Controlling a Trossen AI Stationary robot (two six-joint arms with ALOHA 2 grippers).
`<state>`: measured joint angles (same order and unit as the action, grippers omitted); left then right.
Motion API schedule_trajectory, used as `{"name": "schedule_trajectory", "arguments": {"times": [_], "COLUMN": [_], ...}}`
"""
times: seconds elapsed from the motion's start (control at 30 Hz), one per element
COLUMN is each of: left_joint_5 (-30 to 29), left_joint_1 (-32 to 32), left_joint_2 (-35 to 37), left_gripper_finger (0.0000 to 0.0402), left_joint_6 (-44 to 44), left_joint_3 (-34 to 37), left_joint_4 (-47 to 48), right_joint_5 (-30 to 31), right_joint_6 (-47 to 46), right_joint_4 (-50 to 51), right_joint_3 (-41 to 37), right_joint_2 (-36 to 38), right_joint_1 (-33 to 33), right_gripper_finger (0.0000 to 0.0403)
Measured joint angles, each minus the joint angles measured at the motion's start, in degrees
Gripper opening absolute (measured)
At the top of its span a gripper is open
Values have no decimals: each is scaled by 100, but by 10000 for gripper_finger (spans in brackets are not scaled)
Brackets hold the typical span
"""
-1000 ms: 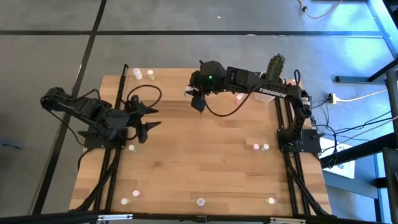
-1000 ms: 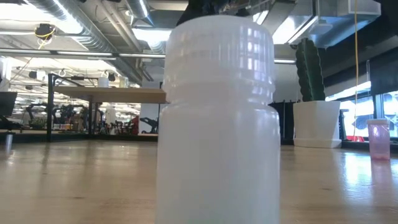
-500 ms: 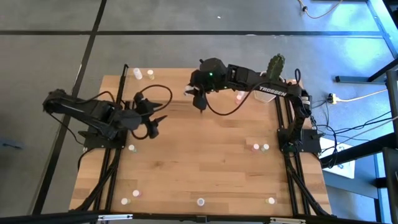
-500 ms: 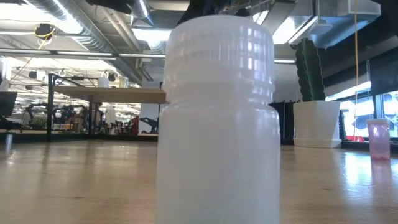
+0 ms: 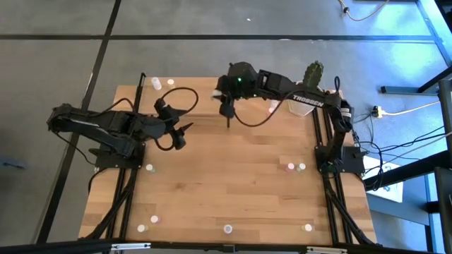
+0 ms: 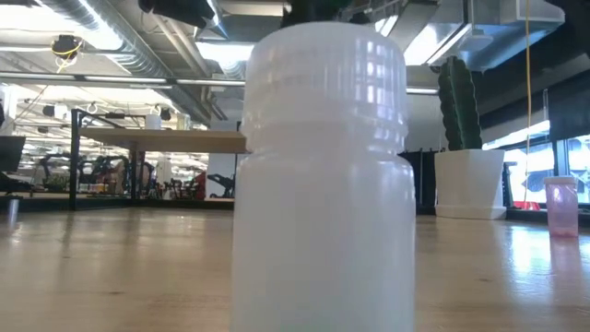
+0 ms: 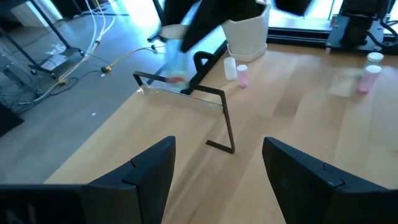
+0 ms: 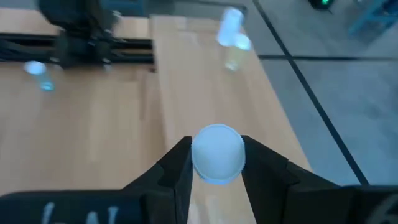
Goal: Pick and place medicine bottles onto shelf by color
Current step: Put the middle green pill bottle on the shelf
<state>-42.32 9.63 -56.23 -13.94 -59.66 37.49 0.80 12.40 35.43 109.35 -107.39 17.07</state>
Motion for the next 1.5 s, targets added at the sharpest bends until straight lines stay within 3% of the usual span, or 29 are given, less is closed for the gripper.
{"name": "schedule_trajectory", "arguments": {"times": [0.33, 0.6, 1.5], "left_joint_5": [25, 25, 21], "left_joint_1": [-2, -2, -2], "left_joint_2": [2, 2, 2], "left_gripper_finger": [235, 235, 235], "left_joint_6": [-46, -48, -63], "left_joint_3": [0, 0, 0], "left_joint_4": [24, 40, 42], "right_joint_5": [-81, -81, -46], "right_joint_6": [287, 289, 289], "right_joint_4": [-163, -180, -222], "right_joint_3": [-3, -3, -1], "right_joint_2": [-679, -792, -964], "right_joint_1": [639, 917, 1013], "right_gripper_finger": [121, 121, 121]}}
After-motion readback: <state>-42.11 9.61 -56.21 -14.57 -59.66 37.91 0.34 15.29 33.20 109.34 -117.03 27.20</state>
